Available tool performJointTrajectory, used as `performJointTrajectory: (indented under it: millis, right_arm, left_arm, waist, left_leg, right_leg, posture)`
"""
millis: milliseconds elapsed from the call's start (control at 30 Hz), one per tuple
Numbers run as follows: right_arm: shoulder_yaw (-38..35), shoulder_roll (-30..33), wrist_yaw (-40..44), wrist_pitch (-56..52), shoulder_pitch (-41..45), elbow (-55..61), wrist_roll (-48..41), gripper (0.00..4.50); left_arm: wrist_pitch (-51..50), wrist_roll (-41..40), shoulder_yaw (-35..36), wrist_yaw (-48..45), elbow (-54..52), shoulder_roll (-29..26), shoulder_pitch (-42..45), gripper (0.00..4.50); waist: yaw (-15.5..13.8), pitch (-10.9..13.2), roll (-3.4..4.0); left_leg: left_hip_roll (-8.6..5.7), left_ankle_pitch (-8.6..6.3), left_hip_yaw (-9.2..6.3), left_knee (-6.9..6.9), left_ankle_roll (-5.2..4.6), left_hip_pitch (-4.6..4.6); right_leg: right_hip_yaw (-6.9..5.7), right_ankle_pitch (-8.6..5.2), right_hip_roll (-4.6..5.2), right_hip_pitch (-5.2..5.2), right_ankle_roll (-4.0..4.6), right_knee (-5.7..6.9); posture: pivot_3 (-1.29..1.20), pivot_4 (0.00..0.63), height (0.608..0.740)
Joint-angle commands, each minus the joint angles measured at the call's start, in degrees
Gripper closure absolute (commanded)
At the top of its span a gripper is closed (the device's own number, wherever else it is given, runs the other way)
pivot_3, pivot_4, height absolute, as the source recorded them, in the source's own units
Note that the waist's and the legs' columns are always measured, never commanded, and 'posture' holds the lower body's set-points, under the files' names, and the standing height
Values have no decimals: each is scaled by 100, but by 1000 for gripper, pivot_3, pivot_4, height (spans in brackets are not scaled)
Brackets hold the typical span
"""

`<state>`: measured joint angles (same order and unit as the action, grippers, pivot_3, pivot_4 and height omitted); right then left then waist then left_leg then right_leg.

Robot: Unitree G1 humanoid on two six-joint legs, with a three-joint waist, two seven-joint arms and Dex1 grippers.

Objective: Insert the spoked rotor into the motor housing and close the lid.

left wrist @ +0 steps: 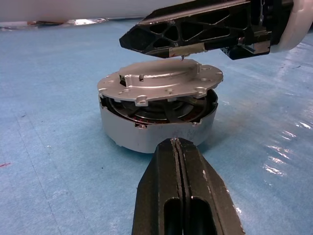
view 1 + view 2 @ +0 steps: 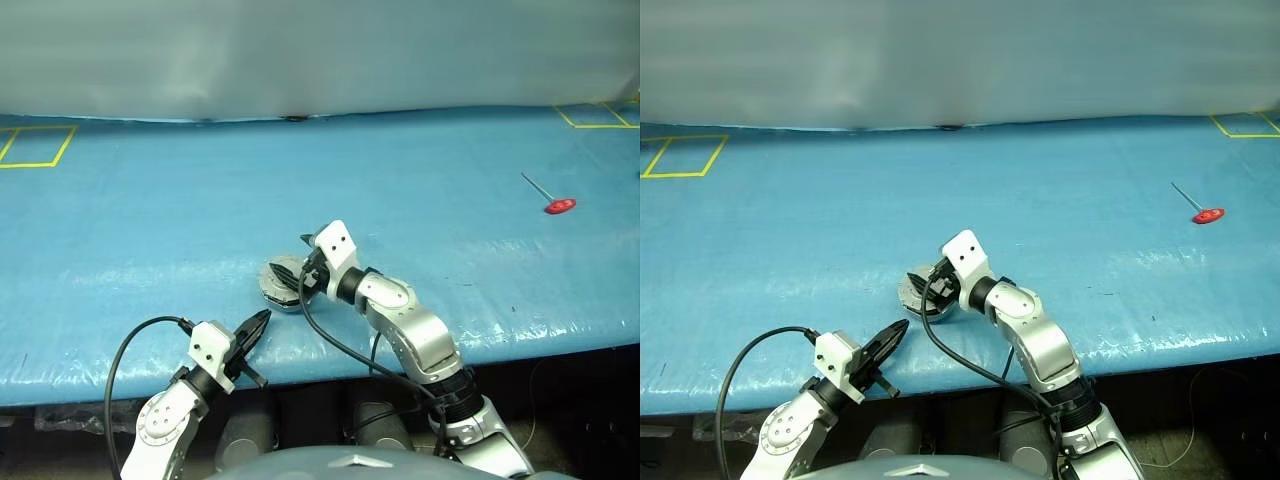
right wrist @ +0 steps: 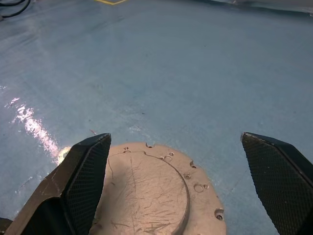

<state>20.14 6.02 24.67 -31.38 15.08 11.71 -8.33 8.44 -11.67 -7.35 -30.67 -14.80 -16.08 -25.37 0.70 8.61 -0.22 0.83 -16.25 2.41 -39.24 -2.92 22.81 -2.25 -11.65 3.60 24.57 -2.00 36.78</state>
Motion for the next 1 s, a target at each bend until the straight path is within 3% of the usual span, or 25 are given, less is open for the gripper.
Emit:
performJointTrajectory:
  millis: [33,533,733,1000]
  right_arm:
    - [127,-61,88,-17,-51,168,-73,7]
    - [348,108,283,-74,-340,66,7,7]
    - [321,110,267,-14,-315,22,78,1457]
    - [473,289,368,-44,-166,184,260,1455]
  left_arm:
    - [127,-35,-22,-24,-108,11,-16,4500]
    - [201,-41,-18,-38,5,42,-28,4500]
    - [234,-35,-26,-45,62,55,-15,4500]
    - [265,-30,-37,-41,86,88,-20,4500]
  waist:
    - [0,0,0]
    - [-2,-1,-1]
    - [-1,-2,-3]
    - [-1,-2,-4]
  left_leg:
    - [0,0,0,0,0,0]
    - [0,0,-1,0,0,-1]
    - [0,0,-1,0,0,-2]
    - [0,0,-1,-1,0,-2]
  right_leg:
    - [0,0,0,0,0,0]
    - [-1,-2,0,0,-1,0]
    - [-1,-2,0,1,-2,0]
    - [-1,-2,1,1,-2,0]
  posture:
    - [0,150,740]
    - [0,150,740]
    - [0,150,740]
    - [0,150,740]
